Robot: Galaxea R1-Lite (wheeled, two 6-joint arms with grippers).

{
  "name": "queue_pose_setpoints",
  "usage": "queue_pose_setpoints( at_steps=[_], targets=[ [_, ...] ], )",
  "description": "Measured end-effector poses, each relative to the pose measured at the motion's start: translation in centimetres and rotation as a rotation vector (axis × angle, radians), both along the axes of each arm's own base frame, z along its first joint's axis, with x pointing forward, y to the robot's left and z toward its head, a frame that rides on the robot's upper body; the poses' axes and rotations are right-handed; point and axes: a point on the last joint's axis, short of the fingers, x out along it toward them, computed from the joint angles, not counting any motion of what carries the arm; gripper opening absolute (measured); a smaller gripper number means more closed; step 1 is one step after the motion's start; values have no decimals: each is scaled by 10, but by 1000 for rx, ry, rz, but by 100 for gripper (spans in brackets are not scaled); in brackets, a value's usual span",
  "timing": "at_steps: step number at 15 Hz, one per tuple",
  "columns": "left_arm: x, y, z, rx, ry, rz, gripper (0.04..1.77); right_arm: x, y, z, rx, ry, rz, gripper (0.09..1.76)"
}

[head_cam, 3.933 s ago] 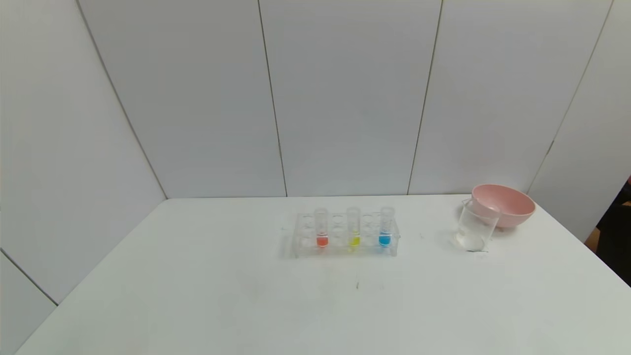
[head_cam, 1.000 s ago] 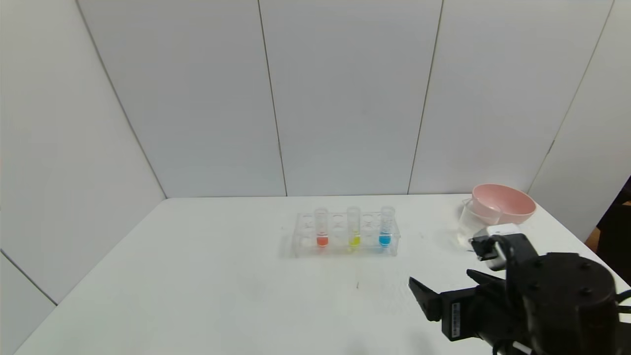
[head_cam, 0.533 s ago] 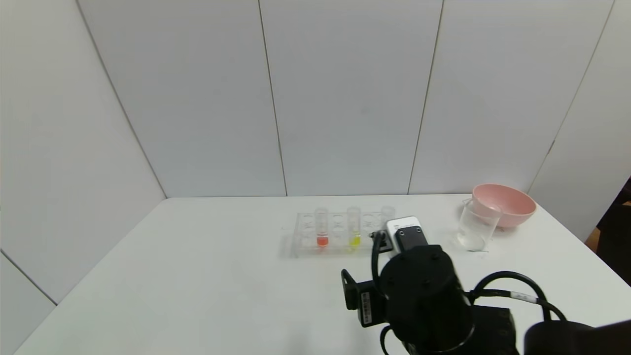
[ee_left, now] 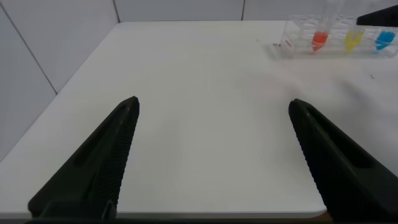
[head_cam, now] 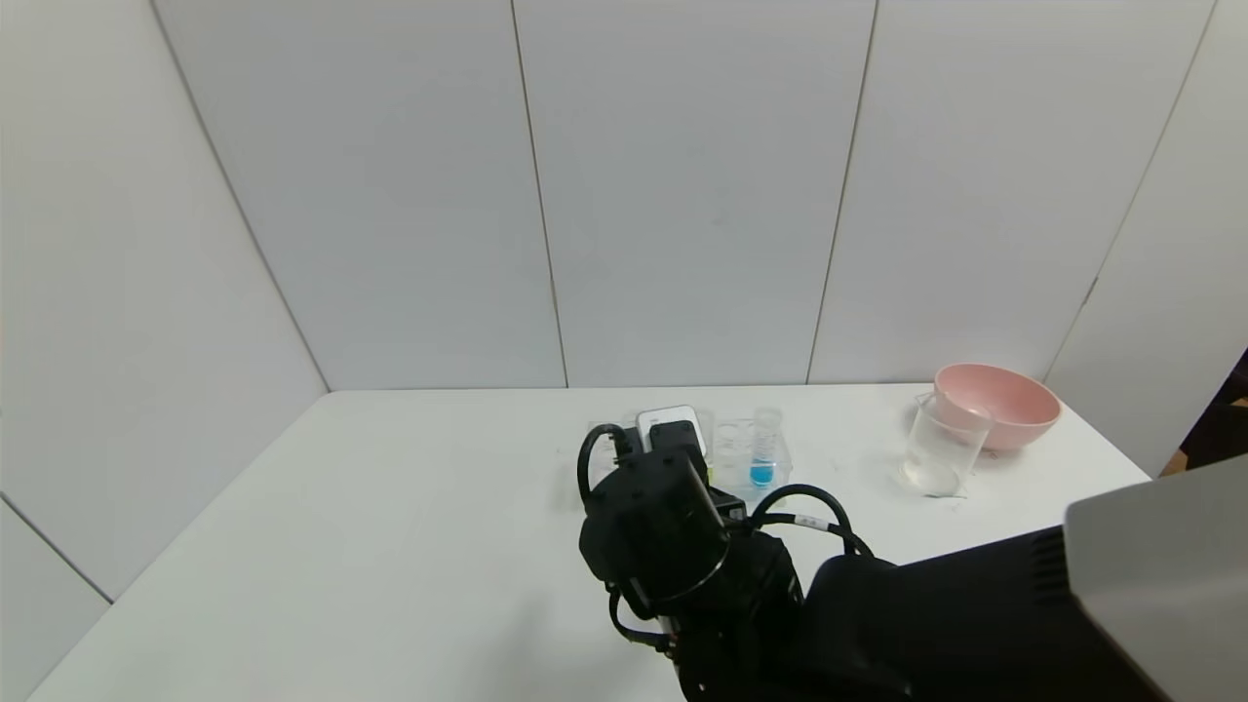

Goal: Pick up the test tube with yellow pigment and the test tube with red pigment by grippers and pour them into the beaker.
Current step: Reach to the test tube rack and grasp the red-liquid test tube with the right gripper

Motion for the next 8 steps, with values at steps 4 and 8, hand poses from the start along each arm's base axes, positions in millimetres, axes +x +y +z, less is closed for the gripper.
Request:
queue_pose_setpoints(
  at_steps=[4,8],
  targets=[
    [0,0,0,0,0,0,172,33,23,-4,6,-4,-32,171],
    [0,0,0,0,0,0,172,68,33,-11,5,-8,-79,171]
  ],
)
